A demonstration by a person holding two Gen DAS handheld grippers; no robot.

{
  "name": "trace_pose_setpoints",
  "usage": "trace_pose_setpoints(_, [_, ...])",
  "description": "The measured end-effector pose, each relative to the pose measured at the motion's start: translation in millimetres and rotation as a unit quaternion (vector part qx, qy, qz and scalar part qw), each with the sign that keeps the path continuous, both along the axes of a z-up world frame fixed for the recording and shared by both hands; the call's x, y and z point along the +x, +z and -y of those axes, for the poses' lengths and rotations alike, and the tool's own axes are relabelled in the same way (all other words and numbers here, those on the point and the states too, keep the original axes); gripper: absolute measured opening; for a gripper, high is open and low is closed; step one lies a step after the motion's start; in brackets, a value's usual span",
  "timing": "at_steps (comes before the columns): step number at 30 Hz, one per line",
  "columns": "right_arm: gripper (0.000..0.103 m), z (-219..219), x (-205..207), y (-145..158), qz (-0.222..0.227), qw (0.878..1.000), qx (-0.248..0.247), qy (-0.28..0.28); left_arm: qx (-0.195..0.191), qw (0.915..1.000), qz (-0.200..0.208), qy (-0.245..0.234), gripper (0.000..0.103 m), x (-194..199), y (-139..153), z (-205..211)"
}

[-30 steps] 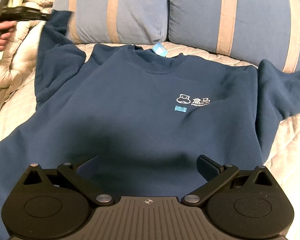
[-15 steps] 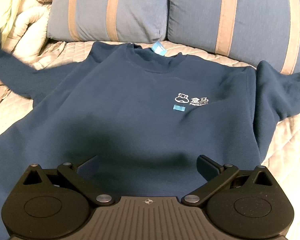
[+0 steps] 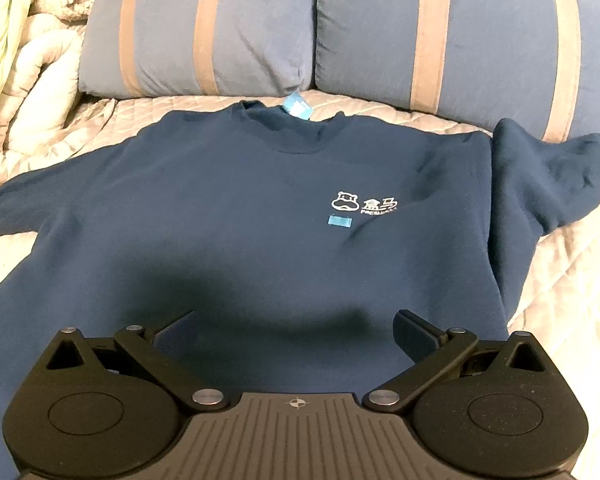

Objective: Fold clothes
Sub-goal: 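Pull the sleeve out straight with the left tool and release it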

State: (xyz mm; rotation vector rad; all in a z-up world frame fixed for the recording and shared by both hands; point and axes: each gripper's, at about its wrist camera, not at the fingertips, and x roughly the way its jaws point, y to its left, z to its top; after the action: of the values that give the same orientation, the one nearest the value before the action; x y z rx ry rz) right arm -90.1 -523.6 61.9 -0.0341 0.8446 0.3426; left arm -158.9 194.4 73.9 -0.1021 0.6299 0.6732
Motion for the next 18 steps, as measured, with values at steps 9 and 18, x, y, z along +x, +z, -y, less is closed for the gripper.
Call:
trace_pose_setpoints(9, [0.103,13.6,-9.7,9.5,0.034,0.999,0.021,-0.021,-0.072,0.9789,0.084,-0.172,0.074,-2.6,44.3,99.6])
trace_pose_setpoints(18, [0.103,33.6,-26.1,17.0,0.046,0.998,-0.011,-0.035,-0.142,0.9300,0.077,-0.330,0.074,19.5,50.8,227.2])
